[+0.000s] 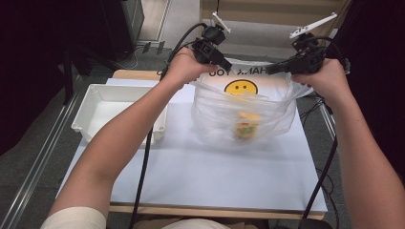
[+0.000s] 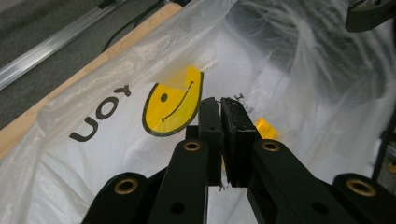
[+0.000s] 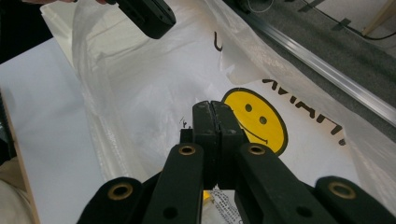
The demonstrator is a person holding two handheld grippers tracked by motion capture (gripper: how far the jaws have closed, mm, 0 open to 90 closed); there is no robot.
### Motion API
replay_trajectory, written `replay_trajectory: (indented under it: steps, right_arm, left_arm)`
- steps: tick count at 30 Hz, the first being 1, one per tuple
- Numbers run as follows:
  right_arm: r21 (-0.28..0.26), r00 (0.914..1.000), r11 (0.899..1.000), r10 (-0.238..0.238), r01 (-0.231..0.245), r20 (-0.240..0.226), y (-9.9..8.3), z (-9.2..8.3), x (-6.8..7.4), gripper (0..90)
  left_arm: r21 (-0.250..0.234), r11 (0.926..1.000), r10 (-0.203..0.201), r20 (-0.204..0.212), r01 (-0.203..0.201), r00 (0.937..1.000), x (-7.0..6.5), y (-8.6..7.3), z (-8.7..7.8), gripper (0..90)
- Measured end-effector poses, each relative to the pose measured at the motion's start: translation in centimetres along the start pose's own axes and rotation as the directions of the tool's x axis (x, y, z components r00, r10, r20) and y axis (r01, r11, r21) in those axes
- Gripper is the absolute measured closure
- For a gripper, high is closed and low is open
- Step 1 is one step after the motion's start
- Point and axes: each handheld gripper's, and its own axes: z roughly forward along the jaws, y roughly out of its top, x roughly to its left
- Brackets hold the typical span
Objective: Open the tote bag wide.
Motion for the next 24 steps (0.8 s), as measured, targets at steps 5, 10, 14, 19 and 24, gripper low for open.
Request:
replay_trajectory:
  steps: [5, 10, 14, 19, 24]
  right_arm:
    - [0.042, 0.9996, 0.999, 0.028, -0.029, 0.004, -0.3, 2.2, -0.9, 90.0]
    - [0.052, 0.9977, 0.996, 0.068, -0.068, 0.005, -1.4, 3.7, -1.5, 90.0]
    - [0.066, 0.9952, 0.993, 0.096, -0.097, 0.015, -2.4, 4.6, -1.6, 89.9]
    - [0.089, 0.9922, 0.988, 0.122, -0.124, 0.023, -3.6, 5.7, -1.4, 90.0]
    - [0.098, 0.9893, 0.985, 0.141, -0.144, 0.038, -4.9, 6.3, -1.1, 90.0]
  left_arm:
    - [0.039, 0.9992, 0.008, -0.007, -0.008, 0.9999, -0.1, -0.3, 1.4, 88.0]
    - [0.028, 0.9996, -0.006, 0.001, 0.006, 1.0000, -0.1, -1.0, 2.2, 88.0]
    - [0.028, 0.9994, -0.020, 0.006, 0.020, 0.9998, -0.1, -1.8, 2.8, 87.9]
    - [0.024, 0.9995, -0.021, 0.011, 0.020, 0.9997, -0.2, -3.1, 3.5, 87.8]
    - [0.015, 0.9995, -0.028, 0.015, 0.028, 0.9995, -0.3, -4.2, 4.3, 87.5]
